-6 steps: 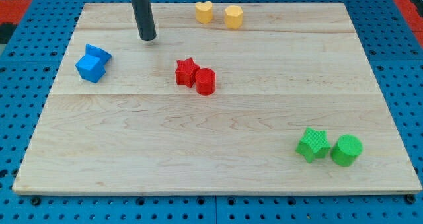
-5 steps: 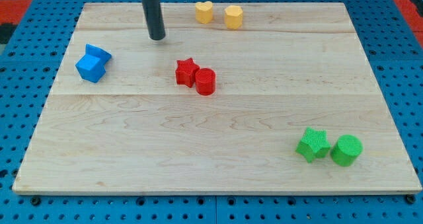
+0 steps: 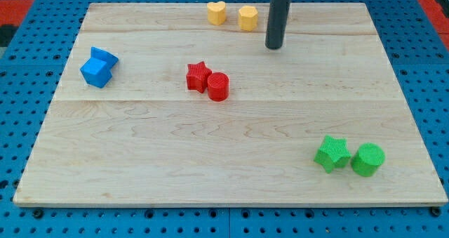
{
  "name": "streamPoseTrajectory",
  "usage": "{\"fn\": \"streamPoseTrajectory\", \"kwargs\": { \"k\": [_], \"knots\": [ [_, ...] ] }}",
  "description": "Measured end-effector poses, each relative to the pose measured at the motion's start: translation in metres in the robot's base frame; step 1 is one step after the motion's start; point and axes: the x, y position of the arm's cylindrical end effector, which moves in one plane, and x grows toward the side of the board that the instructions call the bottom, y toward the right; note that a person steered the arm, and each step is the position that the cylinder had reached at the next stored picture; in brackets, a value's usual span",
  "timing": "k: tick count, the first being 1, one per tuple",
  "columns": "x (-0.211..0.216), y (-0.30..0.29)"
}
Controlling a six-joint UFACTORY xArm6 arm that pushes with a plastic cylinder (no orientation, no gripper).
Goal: Push the yellow hexagon slightly towards the down side
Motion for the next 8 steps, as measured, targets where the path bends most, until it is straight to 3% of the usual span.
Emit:
{"fn": "streamPoseTrajectory", "kwargs": {
  "k": [1, 2, 3, 5, 7, 8],
  "knots": [
    [-0.041, -0.009],
    [-0.069, 0.021],
    [-0.076, -0.017],
    [-0.071, -0.092],
    [-0.068, -0.099],
    [-0.043, -0.099]
  ]
}}
